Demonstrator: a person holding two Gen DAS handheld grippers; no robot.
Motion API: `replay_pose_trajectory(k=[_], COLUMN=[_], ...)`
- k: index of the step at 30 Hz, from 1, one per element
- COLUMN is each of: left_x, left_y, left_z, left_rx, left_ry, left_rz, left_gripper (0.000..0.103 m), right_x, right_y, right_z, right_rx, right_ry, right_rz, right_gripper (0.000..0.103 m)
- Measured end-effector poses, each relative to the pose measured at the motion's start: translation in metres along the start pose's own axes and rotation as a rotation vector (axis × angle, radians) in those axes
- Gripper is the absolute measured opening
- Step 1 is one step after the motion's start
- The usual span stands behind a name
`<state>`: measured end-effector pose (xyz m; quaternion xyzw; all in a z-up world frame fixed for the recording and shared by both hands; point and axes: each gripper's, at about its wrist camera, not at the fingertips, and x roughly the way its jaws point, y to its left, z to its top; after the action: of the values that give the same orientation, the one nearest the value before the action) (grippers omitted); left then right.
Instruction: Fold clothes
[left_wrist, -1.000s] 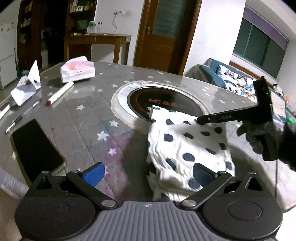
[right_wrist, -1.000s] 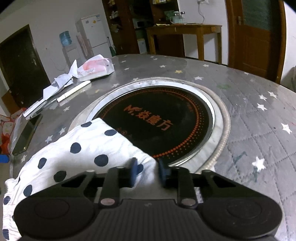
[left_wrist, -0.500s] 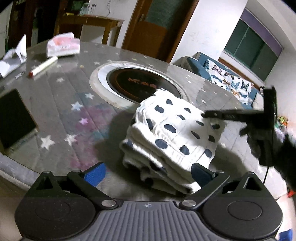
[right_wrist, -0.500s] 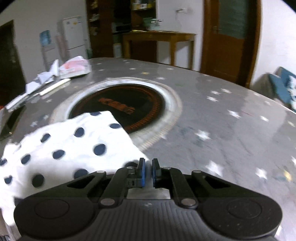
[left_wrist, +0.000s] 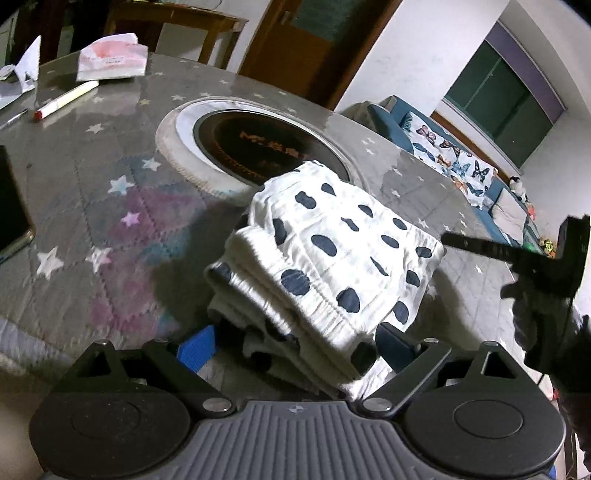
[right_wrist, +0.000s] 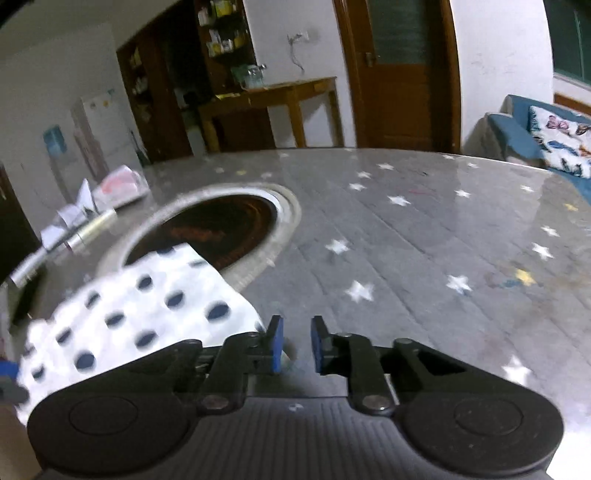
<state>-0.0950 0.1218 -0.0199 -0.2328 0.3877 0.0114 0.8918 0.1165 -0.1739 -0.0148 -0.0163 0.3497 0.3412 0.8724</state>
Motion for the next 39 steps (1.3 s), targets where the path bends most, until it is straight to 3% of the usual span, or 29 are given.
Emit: replay_pose_trajectory(k=[5, 10, 11, 13, 17, 21, 29, 36, 39], left_x=[-0.003, -0.004, -0.003, -0.002, 0.006, 0.022, 0.078, 0.077, 0.069], left_y=[0.002, 0.003, 0.004, 0.005, 0.0, -0.015, -0.071, -0.076, -0.076], left_z=[-0.001, 0.001, 0.001, 0.002, 0.008, 0.02, 0.049, 0.051, 0.057], left_rx=[-0.018, -0.03, -0.035, -0.042, -0.027, 0.029, 0.196, 0.246, 0.247], left_ry=[-0.008, -0.017, -0.015, -0.015, -0.005, -0.014, 0.002, -0.002, -0.042], left_rz=[0.004, 0.014, 0.013, 0.014, 0.002, -0.014, -0.104, -0.092, -0.071], left_gripper=[0.093, 0.092, 0.088, 0.086, 0.075, 0.075, 0.074, 0.075, 0.074], right_x=[0.029, 0.051, 0.051, 0.047, 0.029, 0.003, -0.057, -0.1, -0.101], right_y=[0.008, 0.016, 0.017, 0.019, 0.025, 0.021, -0.02, -0.034, -0.033], right_z=[0.013, 0.009, 0.007, 0.004, -0.01, -0.024, -0.062, -0.083, -0.065], right_rx=[0.038, 0.008, -0.002, -0.009, -0.071, -0.087, 0.081, 0.158, 0.149], right_ry=[0.015, 0.088, 0.085, 0.09, 0.092, 0.068, 0.011, -0.011, -0.046], right_rz=[0.101, 0.12, 0.121, 0.126, 0.069, -0.037, -0.28, -0.318, -0.283], right_gripper=[0.028, 0.028, 0.027, 0.011, 0.008, 0.008, 0.007, 0.013, 0.016])
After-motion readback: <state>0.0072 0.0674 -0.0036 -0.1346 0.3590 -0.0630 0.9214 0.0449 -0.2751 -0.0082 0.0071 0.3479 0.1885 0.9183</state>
